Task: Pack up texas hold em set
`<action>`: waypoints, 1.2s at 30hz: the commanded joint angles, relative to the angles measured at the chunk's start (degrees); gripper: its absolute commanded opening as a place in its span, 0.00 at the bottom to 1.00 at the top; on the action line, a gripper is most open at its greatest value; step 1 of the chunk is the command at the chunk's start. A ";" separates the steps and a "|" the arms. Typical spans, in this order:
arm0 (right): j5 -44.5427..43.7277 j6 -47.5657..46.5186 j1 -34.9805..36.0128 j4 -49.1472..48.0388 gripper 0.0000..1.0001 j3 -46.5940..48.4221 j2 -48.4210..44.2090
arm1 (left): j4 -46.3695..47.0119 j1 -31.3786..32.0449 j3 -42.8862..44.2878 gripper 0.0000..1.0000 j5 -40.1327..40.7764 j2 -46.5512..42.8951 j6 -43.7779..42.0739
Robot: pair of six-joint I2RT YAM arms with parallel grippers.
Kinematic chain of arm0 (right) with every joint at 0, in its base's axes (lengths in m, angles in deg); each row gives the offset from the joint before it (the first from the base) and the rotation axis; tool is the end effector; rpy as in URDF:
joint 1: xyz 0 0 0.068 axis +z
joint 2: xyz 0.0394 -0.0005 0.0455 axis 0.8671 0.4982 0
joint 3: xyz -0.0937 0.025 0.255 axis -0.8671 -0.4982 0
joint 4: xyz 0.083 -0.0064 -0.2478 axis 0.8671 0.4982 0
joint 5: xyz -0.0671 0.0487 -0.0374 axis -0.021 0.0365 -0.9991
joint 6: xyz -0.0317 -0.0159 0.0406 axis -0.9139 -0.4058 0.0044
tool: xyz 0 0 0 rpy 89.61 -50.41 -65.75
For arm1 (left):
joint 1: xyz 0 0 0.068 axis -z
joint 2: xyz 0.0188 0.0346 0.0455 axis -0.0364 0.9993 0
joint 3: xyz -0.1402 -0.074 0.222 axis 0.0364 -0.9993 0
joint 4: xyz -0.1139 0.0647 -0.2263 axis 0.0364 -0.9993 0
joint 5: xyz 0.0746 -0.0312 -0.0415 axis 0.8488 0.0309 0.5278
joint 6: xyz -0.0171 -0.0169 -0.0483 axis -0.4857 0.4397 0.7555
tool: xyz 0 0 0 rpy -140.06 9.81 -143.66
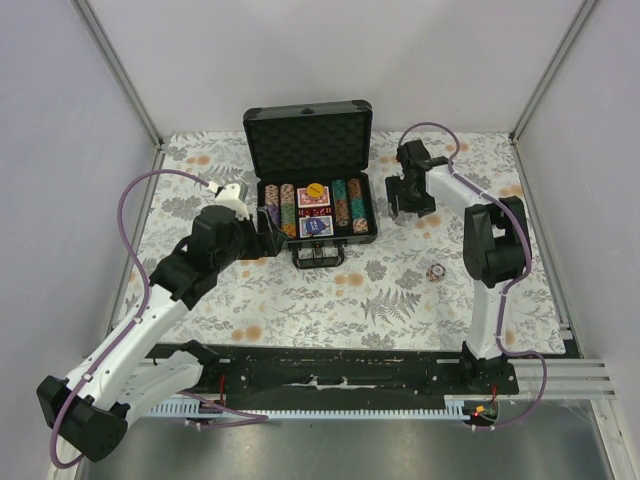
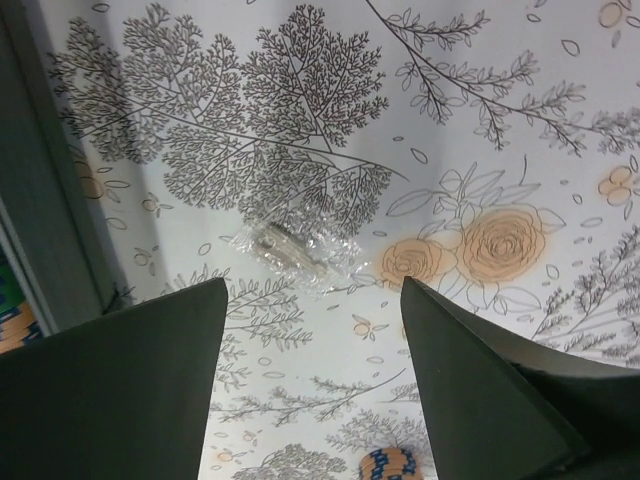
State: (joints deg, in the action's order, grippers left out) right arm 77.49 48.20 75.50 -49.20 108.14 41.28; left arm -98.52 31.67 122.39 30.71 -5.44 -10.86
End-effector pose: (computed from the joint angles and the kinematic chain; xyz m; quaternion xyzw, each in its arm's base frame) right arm 0.4129 0.1094 0.1958 -0.0255 0.9769 -0.0080 0.2119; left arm 0.1749 -0.0968 0.3188 -0.0016 0.8607 -0.2207 0.4589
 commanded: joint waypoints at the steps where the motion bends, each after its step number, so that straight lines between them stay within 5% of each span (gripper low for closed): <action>1: 4.80 -9.67 -0.96 2.29 0.78 3.25 3.43 | 1.28 -0.32 1.06 0.84 0.97 -0.57 0.05; 11: 8.86 -14.87 -1.31 4.57 0.73 6.68 8.53 | 1.36 -0.32 1.06 0.84 1.15 -0.31 -0.04; 16: 7.45 -14.70 -1.31 5.28 0.58 6.16 10.29 | 1.19 -0.32 1.06 0.84 1.33 -0.40 -0.13; 24: 5.18 -12.94 -1.23 5.63 0.17 5.45 10.91 | 1.19 -0.32 0.98 0.84 1.06 -0.40 0.05; 36: 12.27 -2.93 0.18 3.35 0.17 4.31 -3.23 | 1.28 -0.23 1.06 0.84 0.89 -1.10 0.14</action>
State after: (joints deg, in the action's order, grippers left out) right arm 85.23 40.88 74.56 -44.58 112.60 47.00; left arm -98.52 31.67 122.39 31.36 -5.44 -10.86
